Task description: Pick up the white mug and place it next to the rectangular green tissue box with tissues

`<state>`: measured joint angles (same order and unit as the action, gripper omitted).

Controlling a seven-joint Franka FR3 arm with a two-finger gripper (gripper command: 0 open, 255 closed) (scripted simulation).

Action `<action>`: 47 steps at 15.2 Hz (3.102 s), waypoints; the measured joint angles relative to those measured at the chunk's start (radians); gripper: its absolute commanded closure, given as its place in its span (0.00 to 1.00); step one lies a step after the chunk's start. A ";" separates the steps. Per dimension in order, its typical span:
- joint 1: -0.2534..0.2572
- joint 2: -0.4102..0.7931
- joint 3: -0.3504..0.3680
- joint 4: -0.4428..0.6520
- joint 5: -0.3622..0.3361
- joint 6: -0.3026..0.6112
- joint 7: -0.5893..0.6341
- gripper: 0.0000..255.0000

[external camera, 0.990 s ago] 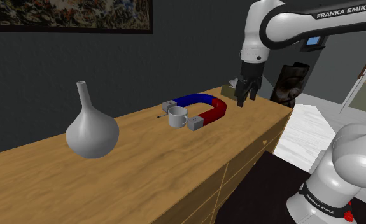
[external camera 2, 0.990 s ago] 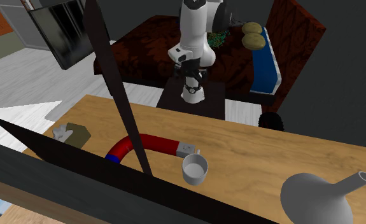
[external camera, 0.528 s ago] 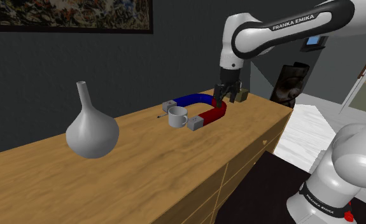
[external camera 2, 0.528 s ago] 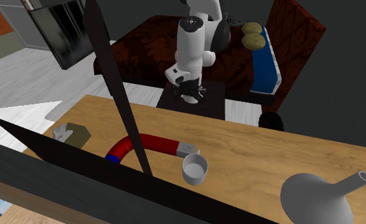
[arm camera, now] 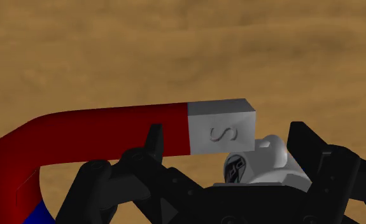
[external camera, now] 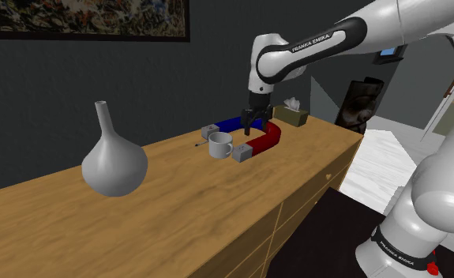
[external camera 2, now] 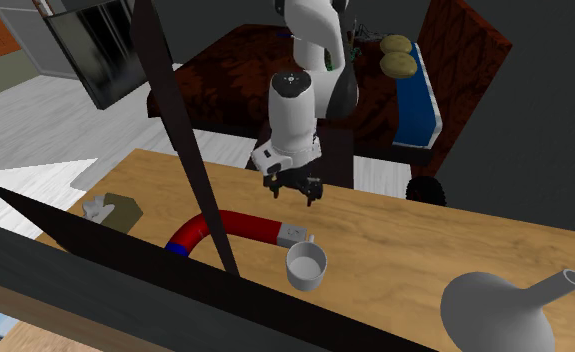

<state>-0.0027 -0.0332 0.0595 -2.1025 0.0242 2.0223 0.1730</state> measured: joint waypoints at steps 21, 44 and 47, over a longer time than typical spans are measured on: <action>0.004 0.444 -0.001 0.355 0.013 0.122 0.020 0.00; 0.003 0.401 -0.001 0.399 0.014 0.036 0.023 1.00; 0.003 0.387 -0.001 0.424 0.014 -0.002 0.025 1.00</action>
<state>0.0005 0.3541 0.0589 -1.6789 0.0379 2.0205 0.1983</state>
